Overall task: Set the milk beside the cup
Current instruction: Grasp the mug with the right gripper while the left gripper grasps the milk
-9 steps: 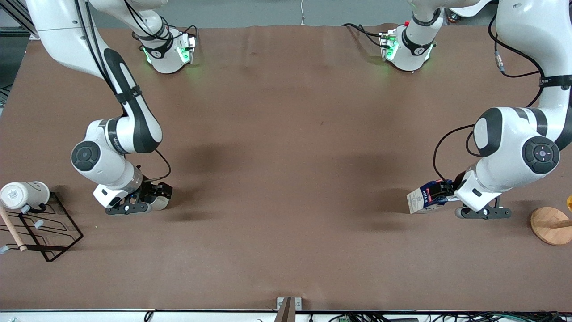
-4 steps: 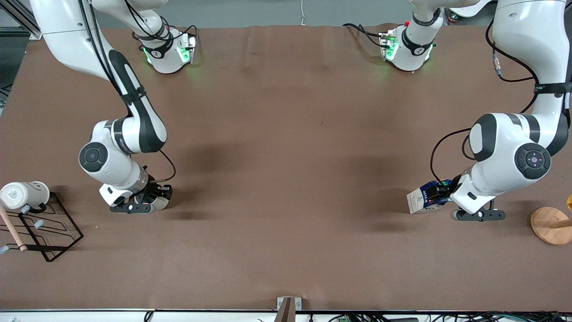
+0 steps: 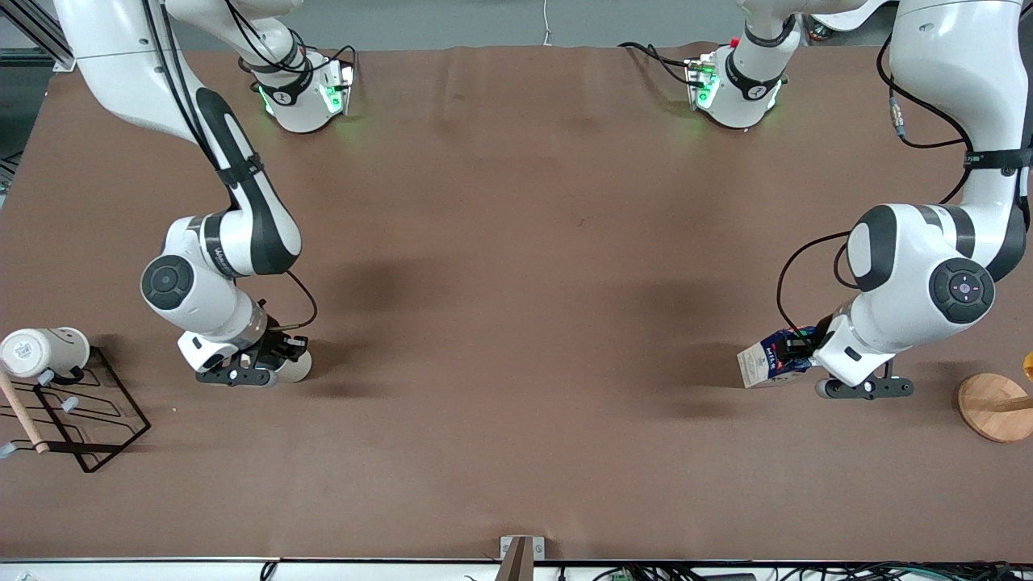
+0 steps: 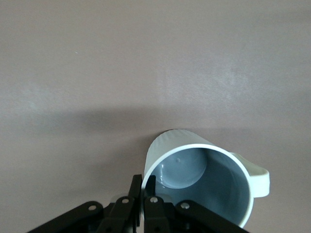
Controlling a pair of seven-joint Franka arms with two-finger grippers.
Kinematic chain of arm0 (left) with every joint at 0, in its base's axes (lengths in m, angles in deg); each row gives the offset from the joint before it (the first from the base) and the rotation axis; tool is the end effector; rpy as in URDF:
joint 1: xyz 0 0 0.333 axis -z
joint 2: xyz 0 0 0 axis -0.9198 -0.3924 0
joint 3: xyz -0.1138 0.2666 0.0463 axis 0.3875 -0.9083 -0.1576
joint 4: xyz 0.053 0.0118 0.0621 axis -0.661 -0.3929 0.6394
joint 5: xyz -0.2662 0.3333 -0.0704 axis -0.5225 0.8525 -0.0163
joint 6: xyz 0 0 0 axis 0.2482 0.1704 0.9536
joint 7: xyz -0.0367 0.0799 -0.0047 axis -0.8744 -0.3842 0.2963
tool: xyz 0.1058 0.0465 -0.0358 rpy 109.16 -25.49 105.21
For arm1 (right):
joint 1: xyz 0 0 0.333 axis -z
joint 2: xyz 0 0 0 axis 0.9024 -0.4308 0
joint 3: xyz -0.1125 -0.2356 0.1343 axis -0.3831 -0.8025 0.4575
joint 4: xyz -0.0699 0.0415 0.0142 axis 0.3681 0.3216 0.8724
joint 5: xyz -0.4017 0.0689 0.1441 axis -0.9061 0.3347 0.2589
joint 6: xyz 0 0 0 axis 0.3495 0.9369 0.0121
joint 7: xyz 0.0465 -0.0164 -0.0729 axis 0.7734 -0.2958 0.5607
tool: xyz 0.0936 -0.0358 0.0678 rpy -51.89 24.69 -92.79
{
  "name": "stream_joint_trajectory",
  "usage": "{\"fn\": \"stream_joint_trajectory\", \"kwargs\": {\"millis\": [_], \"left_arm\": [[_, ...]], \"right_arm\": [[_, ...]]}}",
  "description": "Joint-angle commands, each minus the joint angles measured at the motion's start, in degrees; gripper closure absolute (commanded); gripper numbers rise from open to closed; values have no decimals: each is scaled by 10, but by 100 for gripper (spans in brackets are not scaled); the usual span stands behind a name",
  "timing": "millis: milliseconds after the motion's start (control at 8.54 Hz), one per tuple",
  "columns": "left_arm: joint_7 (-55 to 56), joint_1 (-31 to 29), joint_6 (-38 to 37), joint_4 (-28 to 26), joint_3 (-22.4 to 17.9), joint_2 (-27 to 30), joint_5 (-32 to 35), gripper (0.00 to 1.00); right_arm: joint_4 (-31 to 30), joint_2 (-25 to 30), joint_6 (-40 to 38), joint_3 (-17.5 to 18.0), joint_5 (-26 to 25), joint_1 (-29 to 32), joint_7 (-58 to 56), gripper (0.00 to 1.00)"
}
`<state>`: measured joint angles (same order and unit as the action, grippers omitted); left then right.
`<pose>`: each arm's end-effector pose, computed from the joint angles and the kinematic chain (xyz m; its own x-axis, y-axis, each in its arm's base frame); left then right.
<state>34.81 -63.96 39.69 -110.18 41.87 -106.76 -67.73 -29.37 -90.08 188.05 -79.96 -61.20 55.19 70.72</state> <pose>0.6883 -0.0526 0.2781 0.9999 0.0086 -0.0083 0.0087 -0.9999 0.0107 0.6538 0.0946 0.1973 0.9960 -0.0675 0.0578 -0.0656 -0.9972 -0.0346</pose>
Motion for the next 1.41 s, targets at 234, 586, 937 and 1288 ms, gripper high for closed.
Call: {"fn": "stream_joint_trajectory", "kwargs": {"millis": [234, 586, 937, 1288], "left_arm": [[1, -5, 1, -1, 2, 13, -9, 50], [0, -6, 0, 7, 1, 27, -9, 50], [2, -5, -2, 7, 2, 38, -10, 50], [10, 1, -44, 32, 2, 43, -10, 50]], "right_arm": [[46, 36, -100, 2, 5, -88, 126, 100], [85, 24, -86, 1, 2, -218, 283, 100], [168, -60, -86, 0, -4, -307, 360, 100], [262, -135, -88, -4, -12, -332, 383, 100]]}}
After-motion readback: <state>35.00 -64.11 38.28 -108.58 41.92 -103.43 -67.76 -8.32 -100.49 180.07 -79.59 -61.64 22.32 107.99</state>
